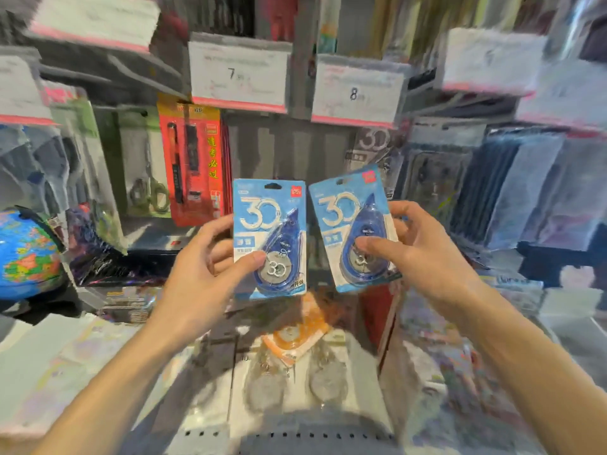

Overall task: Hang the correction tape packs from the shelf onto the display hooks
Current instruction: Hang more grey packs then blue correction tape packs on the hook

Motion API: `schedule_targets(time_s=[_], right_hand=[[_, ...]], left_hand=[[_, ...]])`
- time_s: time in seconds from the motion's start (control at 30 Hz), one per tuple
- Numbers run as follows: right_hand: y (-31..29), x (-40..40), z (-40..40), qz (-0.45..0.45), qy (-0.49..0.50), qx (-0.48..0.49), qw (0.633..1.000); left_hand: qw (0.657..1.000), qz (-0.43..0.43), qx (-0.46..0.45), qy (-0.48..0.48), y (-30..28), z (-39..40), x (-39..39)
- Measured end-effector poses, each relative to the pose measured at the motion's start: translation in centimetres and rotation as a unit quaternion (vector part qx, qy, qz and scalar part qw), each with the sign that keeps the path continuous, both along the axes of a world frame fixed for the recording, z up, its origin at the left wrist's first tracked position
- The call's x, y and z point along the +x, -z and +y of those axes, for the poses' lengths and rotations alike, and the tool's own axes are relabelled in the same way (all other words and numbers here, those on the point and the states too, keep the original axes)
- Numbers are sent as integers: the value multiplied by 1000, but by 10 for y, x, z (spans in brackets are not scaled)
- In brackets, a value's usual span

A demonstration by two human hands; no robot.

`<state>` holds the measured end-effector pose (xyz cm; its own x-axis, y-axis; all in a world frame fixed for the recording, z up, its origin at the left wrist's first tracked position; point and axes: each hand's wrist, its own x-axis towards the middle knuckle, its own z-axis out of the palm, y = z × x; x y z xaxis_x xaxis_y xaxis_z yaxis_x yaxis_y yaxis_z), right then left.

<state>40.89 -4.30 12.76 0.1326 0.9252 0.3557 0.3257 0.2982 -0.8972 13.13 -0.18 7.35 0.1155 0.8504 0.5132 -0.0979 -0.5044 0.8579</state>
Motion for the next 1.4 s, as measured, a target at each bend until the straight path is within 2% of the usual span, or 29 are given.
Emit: schedule_targets(time_s=[0.17, 0.33, 0.47, 0.57, 0.83, 1.13, 1.4], right_hand=[[-14, 67, -13, -7, -30, 33, 999], [-23, 114, -15, -15, -63, 63, 996], [-25, 132, -10, 15, -88, 81, 993], [-26, 135, -8, 27, -100, 89, 991], [-30, 140, -7, 35, -124, 112, 985], [-34, 131, -22, 24, -160, 120, 980], [-41, 115, -24, 12, -161, 146, 976]], left_hand=[[998, 12, 25, -49, -21, -13, 62], [989, 74, 54, -112, -44, -30, 101], [977, 120, 66, -163, -64, -47, 110], [970, 149, 76, -177, -72, -60, 114], [962, 162, 111, -189, -83, -79, 115], [952, 147, 164, -212, -115, -84, 101], [955, 125, 189, -193, -130, -92, 95]])
